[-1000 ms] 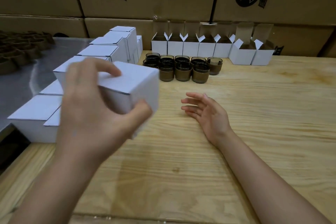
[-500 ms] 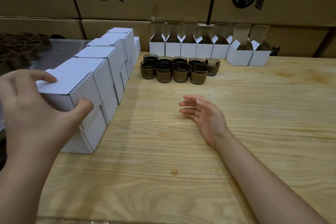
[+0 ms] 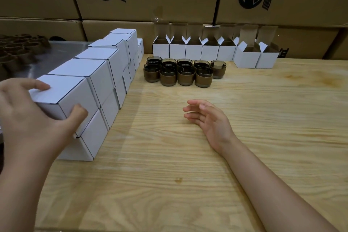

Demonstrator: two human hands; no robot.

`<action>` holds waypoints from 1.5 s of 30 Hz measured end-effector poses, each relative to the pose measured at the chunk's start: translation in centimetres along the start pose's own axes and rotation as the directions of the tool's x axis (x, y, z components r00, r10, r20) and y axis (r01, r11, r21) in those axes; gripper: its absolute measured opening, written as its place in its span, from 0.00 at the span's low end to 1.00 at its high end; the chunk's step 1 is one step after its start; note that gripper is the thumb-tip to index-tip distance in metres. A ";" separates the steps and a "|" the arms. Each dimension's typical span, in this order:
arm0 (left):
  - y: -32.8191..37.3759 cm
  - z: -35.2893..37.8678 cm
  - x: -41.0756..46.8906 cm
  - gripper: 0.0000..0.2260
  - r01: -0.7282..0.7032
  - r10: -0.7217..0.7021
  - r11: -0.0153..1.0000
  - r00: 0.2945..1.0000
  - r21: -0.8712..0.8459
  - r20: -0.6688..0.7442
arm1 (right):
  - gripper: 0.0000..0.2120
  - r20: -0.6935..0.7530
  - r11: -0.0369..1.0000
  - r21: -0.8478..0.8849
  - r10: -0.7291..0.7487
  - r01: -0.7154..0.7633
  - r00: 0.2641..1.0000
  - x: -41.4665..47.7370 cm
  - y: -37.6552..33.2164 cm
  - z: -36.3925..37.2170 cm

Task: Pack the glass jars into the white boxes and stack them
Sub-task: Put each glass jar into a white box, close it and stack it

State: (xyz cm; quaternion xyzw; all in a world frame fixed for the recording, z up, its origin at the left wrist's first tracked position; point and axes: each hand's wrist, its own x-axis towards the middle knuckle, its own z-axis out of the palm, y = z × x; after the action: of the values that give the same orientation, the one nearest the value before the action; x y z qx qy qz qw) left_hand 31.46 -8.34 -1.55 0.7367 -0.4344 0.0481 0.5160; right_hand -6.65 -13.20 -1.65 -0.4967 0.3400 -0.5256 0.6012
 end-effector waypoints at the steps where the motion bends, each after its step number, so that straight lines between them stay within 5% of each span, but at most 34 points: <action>1: 0.9 -0.2 -0.4 0.29 0.006 -0.005 0.999 1.000 -0.036 0.029 | 0.13 -0.001 1.000 0.002 0.001 -0.001 1.000 0.0 0.0 0.0; 5: 3.6 -0.1 -2.2 0.43 0.009 -0.018 0.993 0.997 0.117 0.080 | 0.13 -0.005 1.000 -0.001 0.004 -0.004 1.000 0.0 0.0 0.1; 7: 6.8 0.5 -4.2 0.43 -0.138 0.141 0.982 0.990 0.126 -0.017 | 0.13 -0.005 1.000 -0.004 0.002 -0.002 1.000 0.0 0.0 0.1; 8: 8.6 0.8 -5.2 0.38 -0.305 0.316 0.946 0.944 0.112 -0.097 | 0.13 -0.007 1.000 -0.005 0.002 -0.002 1.000 0.1 0.0 0.1; 10: 12.7 1.4 -6.6 0.28 -0.647 0.650 0.755 0.716 0.107 -0.254 | 0.13 -0.014 1.000 0.003 0.007 -0.006 1.000 0.1 0.0 0.1; 12: 16.0 3.1 -7.5 0.22 -0.839 0.803 0.544 0.512 0.024 -0.304 | 0.12 -0.018 1.000 0.014 0.007 -0.007 1.000 0.1 0.0 0.1; 13: 17.4 4.4 -8.2 0.19 -0.861 0.825 0.503 0.503 -0.070 -0.259 | 0.12 -0.018 1.000 0.015 0.006 -0.006 1.000 0.1 0.0 0.1; 15: 18.7 7.4 -9.6 0.15 -0.770 0.790 0.600 0.613 -0.215 0.009 | 0.12 -0.017 1.000 0.018 0.005 -0.005 1.000 0.1 0.0 0.2; 17: 18.2 10.5 -10.3 0.19 -0.533 0.560 0.824 0.715 -0.192 0.419 | 0.12 -0.015 0.999 0.039 0.009 -0.008 1.000 0.1 0.0 0.3; 19: 17.0 13.2 -10.2 0.22 -0.387 0.339 0.920 0.703 -0.064 0.626 | 0.12 -0.018 0.999 0.041 0.009 -0.008 1.000 0.1 0.0 0.3; 21: 16.1 15.0 -10.3 0.21 -0.422 0.246 0.903 0.664 0.082 0.706 | 0.12 -0.029 1.000 0.020 0.008 -0.007 1.000 0.1 0.1 0.4; 29: 15.1 16.3 -10.9 0.22 -0.541 0.249 0.820 0.631 0.186 0.735 | 0.13 -0.053 0.953 -0.303 -0.031 0.014 0.998 3.9 -0.2 1.2; 35: 15.3 16.1 -10.8 0.24 -0.523 0.284 0.839 0.654 0.148 0.701 | 0.15 0.017 0.657 -0.729 -0.263 0.192 0.965 17.3 -4.1 3.3; 38: 15.8 15.7 -10.6 0.26 -0.494 0.236 0.857 0.629 0.146 0.741 | 0.28 0.070 0.475 -0.866 -0.199 0.158 0.978 24.9 -4.5 4.0; 41: 15.9 15.9 -10.2 0.20 -0.494 0.276 0.861 0.652 0.120 0.706 | 0.27 0.109 0.331 -0.933 -0.123 0.144 0.987 31.3 -3.6 4.4; 45: 15.5 16.5 -10.5 0.20 -0.491 0.280 0.862 0.671 0.128 0.686 | 0.29 0.058 0.383 -0.923 0.046 0.036 0.997 36.6 -2.0 5.2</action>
State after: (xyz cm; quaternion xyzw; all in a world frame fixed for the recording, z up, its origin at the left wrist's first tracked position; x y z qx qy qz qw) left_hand 8.07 -16.77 -3.46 0.6665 -0.7194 -0.0335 0.1925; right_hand 5.57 -47.37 5.82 -0.7648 0.5539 -0.2278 0.2375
